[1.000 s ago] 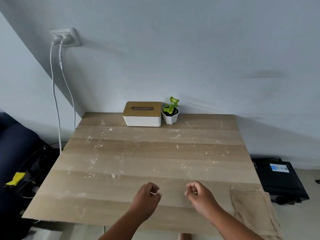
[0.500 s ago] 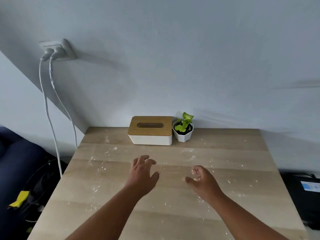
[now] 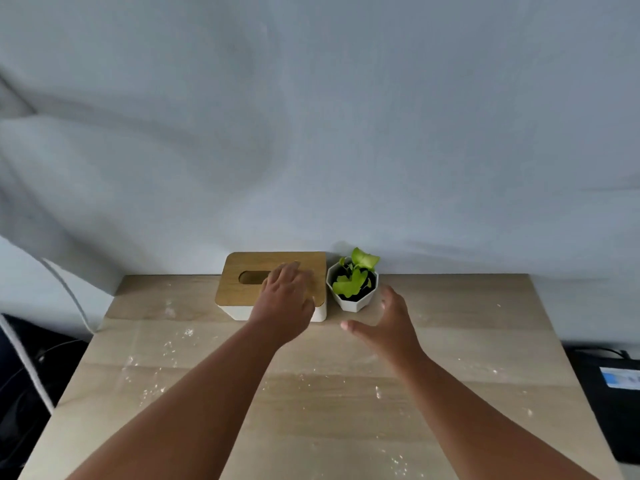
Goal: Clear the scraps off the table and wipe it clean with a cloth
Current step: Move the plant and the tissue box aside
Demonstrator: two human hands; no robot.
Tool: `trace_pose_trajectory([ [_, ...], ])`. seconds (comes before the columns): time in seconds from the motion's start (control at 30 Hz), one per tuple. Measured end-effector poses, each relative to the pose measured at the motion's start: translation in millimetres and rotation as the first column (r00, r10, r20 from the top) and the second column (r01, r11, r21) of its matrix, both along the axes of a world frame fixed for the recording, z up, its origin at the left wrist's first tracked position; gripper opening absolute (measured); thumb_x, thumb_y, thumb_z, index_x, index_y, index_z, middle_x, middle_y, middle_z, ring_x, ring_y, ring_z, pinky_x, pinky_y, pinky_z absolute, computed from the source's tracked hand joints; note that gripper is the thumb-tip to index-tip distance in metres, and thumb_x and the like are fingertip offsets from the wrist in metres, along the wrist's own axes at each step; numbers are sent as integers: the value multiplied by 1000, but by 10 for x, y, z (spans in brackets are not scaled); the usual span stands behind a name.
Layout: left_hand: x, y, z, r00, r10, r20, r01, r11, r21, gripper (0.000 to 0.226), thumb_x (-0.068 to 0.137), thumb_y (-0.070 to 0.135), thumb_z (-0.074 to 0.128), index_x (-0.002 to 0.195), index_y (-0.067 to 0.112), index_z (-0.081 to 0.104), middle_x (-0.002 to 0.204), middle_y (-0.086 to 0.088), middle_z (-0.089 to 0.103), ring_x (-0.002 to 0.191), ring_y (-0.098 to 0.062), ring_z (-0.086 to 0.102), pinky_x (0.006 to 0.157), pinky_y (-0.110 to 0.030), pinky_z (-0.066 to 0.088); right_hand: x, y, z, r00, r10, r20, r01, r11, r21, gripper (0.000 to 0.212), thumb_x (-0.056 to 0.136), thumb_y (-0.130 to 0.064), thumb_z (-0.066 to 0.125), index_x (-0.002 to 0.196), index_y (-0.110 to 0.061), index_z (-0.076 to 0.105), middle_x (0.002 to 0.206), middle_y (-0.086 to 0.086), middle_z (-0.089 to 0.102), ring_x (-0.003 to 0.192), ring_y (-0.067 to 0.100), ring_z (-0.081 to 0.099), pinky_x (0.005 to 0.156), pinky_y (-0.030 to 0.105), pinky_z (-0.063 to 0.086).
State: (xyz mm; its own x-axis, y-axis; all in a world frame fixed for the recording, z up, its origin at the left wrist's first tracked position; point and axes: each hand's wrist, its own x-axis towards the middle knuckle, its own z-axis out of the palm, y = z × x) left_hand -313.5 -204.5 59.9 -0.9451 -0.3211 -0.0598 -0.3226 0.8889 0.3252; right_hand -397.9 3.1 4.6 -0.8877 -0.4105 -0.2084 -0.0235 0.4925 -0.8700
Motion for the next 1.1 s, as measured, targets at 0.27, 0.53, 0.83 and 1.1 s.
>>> trace_pose_trajectory([
  [0.27,-205,-102,-348,993,-8,-114,-12,984,-180,61,97,47,41,152,24,46,161,-7,38,153,-27,26,126,-52,16,-288,-251,-256,998,-22,-54,15,991,-130,119,49,-39,101,150,-29,39,142,-10,45,128,-6,45,101,8,37],
  [0.53,-265,-117,-511,977,-8,-212,-54,957,-285,61,92,48,42,146,23,55,154,-8,47,146,-31,38,120,-55,28,-320,-433,-400,988,-87,-125,53,967,-247,112,52,-37,102,146,-21,44,139,-5,57,130,11,56,108,36,49],
  [0.83,-265,-130,-565,974,-10,-227,-66,944,-324,60,91,48,44,146,24,54,154,-8,48,145,-30,39,121,-53,26,-313,-382,-358,973,-171,-158,125,956,-264,100,57,-39,97,142,-29,45,134,-9,61,124,7,60,102,34,53],
  [1.1,-262,-121,-542,980,-3,-199,-63,944,-325,61,91,48,43,146,23,54,154,-9,47,145,-31,38,123,-52,24,-311,140,-321,966,-243,-91,218,949,-227,96,49,-46,94,130,-50,43,121,-29,61,113,-7,60,88,12,48],
])
